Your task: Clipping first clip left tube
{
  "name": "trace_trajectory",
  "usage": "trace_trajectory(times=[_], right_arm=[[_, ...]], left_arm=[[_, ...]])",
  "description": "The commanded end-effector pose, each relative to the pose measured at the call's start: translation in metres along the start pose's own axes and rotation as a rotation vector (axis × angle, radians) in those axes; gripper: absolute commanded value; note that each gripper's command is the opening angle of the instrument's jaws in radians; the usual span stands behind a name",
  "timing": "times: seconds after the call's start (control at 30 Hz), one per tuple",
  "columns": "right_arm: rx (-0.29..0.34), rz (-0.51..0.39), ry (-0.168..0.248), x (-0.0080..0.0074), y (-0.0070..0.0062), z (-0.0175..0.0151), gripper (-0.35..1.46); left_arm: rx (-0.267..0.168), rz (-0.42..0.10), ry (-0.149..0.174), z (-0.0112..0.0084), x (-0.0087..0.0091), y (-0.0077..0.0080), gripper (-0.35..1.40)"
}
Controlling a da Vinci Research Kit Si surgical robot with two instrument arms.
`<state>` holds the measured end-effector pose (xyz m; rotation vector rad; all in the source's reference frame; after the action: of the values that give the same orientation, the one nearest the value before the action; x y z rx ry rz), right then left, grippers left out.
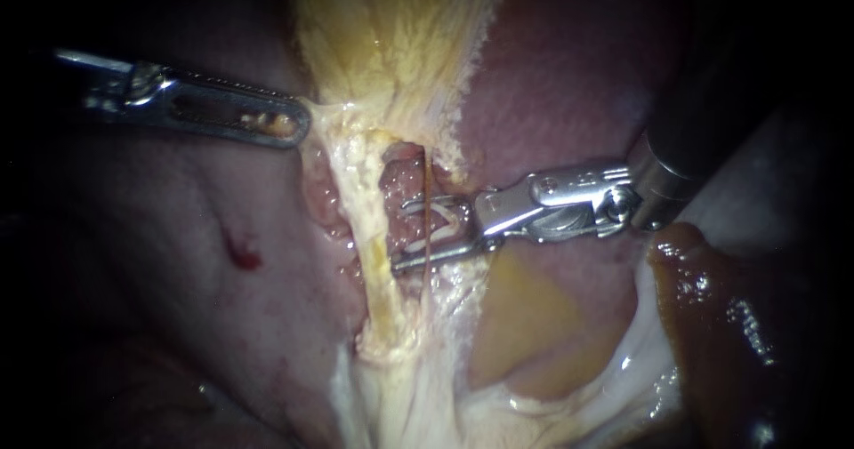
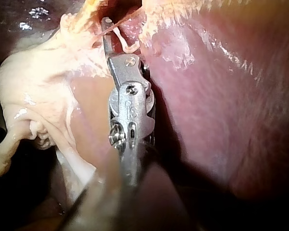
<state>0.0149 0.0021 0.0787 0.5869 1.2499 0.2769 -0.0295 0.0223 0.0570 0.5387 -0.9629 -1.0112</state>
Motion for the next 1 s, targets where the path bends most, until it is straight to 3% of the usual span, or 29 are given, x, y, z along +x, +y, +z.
trace_trajectory(times=[0.03, 0.5, 1.0], right_arm=[[0.0, 0.0, 0.0, 0.0, 0.0, 0.0, 0.49], [0.001, 0.0, 0.0, -0.0001, -0.0001, -0.0002, 0.49], [0.017, -0.002, 0.0, -0.0007, -0.0009, -0.0032, 0.49]], left_arm=[[0.0, 0.0, 0.0, 0.0, 0.0, 0.0, -0.35], [0.0, 0.0, 0.0, 0.0, 0.0, 0.0, -0.35], [0.001, 0.001, 0.0, -0.0002, 0.0001, 0.0, -0.35]])
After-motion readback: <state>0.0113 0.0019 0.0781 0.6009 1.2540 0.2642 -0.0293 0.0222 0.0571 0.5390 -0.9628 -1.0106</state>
